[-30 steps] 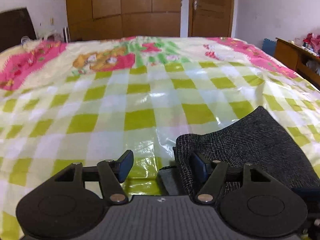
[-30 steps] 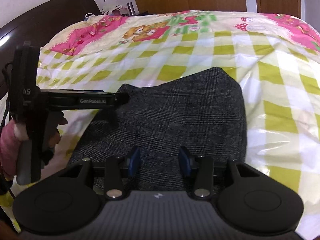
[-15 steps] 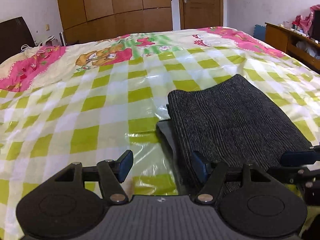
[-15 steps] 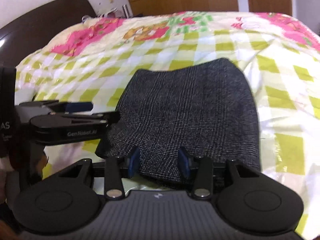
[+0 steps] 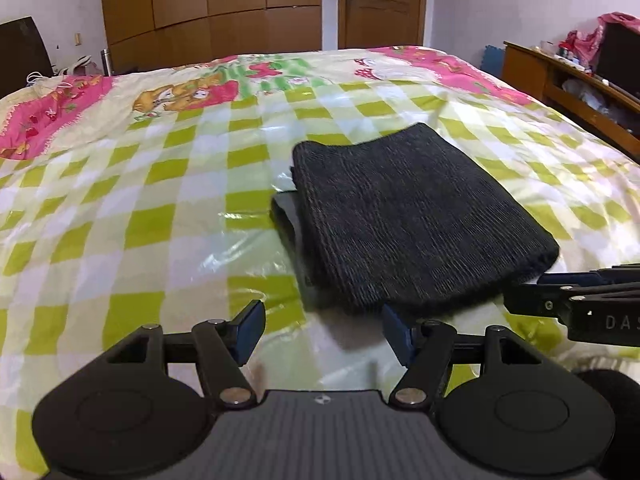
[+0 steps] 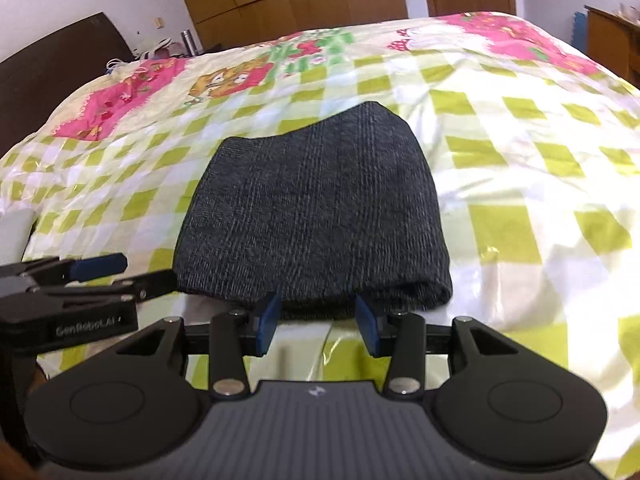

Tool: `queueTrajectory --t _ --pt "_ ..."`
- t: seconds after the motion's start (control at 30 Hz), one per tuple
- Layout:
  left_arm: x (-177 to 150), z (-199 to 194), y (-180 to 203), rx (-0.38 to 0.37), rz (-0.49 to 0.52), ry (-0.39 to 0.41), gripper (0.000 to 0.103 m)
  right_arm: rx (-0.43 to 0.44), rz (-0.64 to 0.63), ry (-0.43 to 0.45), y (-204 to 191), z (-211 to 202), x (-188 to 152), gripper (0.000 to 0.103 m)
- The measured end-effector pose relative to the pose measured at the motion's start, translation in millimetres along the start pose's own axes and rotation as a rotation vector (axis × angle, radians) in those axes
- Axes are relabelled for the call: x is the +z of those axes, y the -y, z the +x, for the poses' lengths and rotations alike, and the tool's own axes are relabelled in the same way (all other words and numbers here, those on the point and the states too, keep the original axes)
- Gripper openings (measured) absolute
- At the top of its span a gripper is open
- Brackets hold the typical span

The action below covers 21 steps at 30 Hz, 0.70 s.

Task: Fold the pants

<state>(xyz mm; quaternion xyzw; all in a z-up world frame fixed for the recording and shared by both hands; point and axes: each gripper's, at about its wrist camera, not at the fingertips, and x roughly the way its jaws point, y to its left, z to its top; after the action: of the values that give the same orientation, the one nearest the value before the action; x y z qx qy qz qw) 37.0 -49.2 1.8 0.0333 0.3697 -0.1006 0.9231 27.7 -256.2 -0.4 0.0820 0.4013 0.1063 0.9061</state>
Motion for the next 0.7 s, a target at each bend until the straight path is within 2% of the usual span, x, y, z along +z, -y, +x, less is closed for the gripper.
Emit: queueTrajectory --t 0.7 --pt "-14 -5 16 -0.011 0.015 -0.025 0.077 -0.038 0.011 0.026 -9 -16 -25 0.043"
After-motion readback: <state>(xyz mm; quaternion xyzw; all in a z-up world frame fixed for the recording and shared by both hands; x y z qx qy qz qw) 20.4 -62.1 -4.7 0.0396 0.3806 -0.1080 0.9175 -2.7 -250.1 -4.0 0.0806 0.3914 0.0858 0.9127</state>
